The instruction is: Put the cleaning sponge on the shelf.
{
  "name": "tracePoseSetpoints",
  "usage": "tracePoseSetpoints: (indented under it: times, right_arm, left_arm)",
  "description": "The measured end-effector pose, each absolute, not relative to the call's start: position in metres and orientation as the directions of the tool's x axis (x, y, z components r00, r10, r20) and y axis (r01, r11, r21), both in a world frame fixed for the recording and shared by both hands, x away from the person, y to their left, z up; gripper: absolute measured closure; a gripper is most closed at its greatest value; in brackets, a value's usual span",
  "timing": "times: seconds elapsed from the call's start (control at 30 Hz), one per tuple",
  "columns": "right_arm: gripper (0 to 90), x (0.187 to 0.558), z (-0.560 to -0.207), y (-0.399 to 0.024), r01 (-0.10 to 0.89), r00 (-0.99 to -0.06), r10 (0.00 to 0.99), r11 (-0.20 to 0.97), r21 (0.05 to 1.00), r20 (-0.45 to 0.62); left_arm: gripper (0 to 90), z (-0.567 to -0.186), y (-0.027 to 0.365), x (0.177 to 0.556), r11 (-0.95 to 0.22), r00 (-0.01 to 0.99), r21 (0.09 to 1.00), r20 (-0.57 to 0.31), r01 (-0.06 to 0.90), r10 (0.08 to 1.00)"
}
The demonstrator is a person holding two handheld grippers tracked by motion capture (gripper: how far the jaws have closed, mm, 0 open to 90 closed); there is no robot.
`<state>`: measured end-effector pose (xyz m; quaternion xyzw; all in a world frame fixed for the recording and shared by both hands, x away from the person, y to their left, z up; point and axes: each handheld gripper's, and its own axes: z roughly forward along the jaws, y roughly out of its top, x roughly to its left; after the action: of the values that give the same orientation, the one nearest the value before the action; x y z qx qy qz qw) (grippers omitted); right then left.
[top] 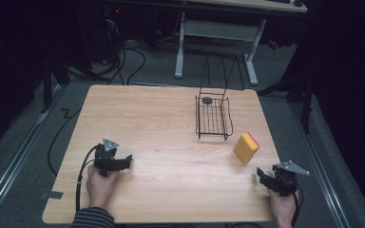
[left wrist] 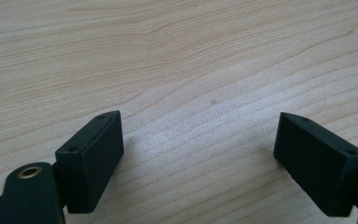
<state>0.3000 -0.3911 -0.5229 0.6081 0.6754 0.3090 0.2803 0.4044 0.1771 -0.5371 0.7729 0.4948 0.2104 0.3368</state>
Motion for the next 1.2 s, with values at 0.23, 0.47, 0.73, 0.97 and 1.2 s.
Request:
tracePoseSetpoints:
  times: [0.23, 0.47, 0.73, 0.97, 1.2]
  right_arm:
    - [32.3, 0.290, -0.519, -0.386, 0.629, -0.126, 0.992, 0.081, 0.773, -0.001]
    - [32.0, 0.284, -0.515, -0.380, 0.611, -0.146, 0.989, 0.089, 0.786, 0.002]
    - [31.5, 0.282, -0.509, -0.374, 0.589, -0.166, 0.986, 0.093, 0.802, 0.008]
    - [31.0, 0.282, -0.502, -0.369, 0.572, -0.182, 0.983, 0.098, 0.815, 0.010]
    - [30.2, 0.285, -0.494, -0.366, 0.549, -0.199, 0.980, 0.100, 0.830, 0.013]
  left_arm:
    - [16.3, -0.537, 0.177, 0.404, -0.283, 0.422, 0.729, -0.008, 0.623, 0.907]
    - [16.3, -0.537, 0.177, 0.404, -0.283, 0.422, 0.729, -0.008, 0.623, 0.907]
    - [16.3, -0.537, 0.177, 0.404, -0.283, 0.422, 0.729, -0.008, 0.623, 0.907]
    - [16.3, -0.537, 0.177, 0.404, -0.284, 0.422, 0.729, -0.008, 0.623, 0.907]
    - [16.3, -0.537, 0.177, 0.404, -0.283, 0.422, 0.729, -0.008, 0.623, 0.907]
